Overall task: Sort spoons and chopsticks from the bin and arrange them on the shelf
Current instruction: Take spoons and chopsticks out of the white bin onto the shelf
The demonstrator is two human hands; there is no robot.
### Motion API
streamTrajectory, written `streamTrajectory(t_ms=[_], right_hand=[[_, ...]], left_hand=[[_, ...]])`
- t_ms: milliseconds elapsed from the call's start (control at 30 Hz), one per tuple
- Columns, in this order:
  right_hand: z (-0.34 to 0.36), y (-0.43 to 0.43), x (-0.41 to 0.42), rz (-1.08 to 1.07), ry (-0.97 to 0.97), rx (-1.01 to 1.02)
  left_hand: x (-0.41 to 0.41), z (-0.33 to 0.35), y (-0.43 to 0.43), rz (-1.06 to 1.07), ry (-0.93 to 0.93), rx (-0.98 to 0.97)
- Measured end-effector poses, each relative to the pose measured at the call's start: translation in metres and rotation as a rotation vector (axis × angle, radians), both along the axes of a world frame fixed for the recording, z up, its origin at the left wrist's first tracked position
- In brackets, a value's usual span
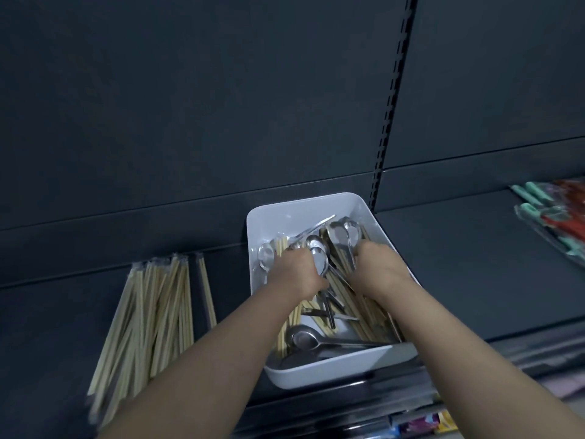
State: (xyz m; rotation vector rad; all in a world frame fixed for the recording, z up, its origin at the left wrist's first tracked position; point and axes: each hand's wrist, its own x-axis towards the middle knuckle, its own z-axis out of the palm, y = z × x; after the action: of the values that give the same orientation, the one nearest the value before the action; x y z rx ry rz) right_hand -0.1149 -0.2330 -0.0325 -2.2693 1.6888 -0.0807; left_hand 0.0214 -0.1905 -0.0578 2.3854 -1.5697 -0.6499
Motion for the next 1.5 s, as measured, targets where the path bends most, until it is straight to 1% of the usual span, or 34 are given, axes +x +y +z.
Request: streamTrajectory(t_ms=[133,267,433,500,600,667,767,833,900,967,1133,1267,1367,1500], right_hand=[[0.004,0.001,-0.008,0.002,-0.06,-0.024],[-0.002,0.005,-0.015,0.01,-0.128,-0.026],[-0.012,0.007,-0.019,0.041,-0.182,-0.038],[-0.011,0.004,-0.017,0.061,-0.188,-0.023],[-0.007,-0.001,-0.017,0.115,-0.169,0.017],[-0.002,-0.003,-0.014,0.155,-0.173,0.032],[0.014,-0.003,0.001,0.213,-0.256,0.026],[0.026,0.001,0.02,0.274,-0.326,0.005],[0.034,0.012,0.044,0.358,-0.404,0.006],[0.037,0.03,0.071,0.421,-0.443,0.037],[0.032,0.094,0.149,0.604,-0.381,0.123],[0.019,0.152,0.227,0.748,-0.28,0.183],[0.008,0.195,0.29,0.753,-0.201,0.217],[-0.005,0.247,0.361,0.708,-0.156,0.261]], left_hand=[[-0.012,-0.005,-0.002,0.009,0.014,0.079],[-0.011,-0.007,-0.003,0.154,0.18,0.051],[-0.002,0.003,-0.006,0.296,0.15,-0.106],[0.002,0.006,-0.005,0.336,0.155,-0.132],[0.004,0.008,-0.001,0.369,0.268,-0.132],[0.004,0.01,0.004,0.401,0.334,-0.165],[0.014,0.024,0.014,0.521,0.381,-0.34],[0.026,0.04,0.025,0.601,0.414,-0.466],[0.041,0.052,0.044,0.65,0.447,-0.532],[0.06,0.055,0.071,0.707,0.475,-0.569],[0.132,0.035,0.17,0.952,0.438,-0.547],[0.201,0.013,0.248,1.099,0.379,-0.497],[0.254,0.005,0.297,1.137,0.343,-0.465],[0.327,-0.003,0.351,1.126,0.285,-0.399]])
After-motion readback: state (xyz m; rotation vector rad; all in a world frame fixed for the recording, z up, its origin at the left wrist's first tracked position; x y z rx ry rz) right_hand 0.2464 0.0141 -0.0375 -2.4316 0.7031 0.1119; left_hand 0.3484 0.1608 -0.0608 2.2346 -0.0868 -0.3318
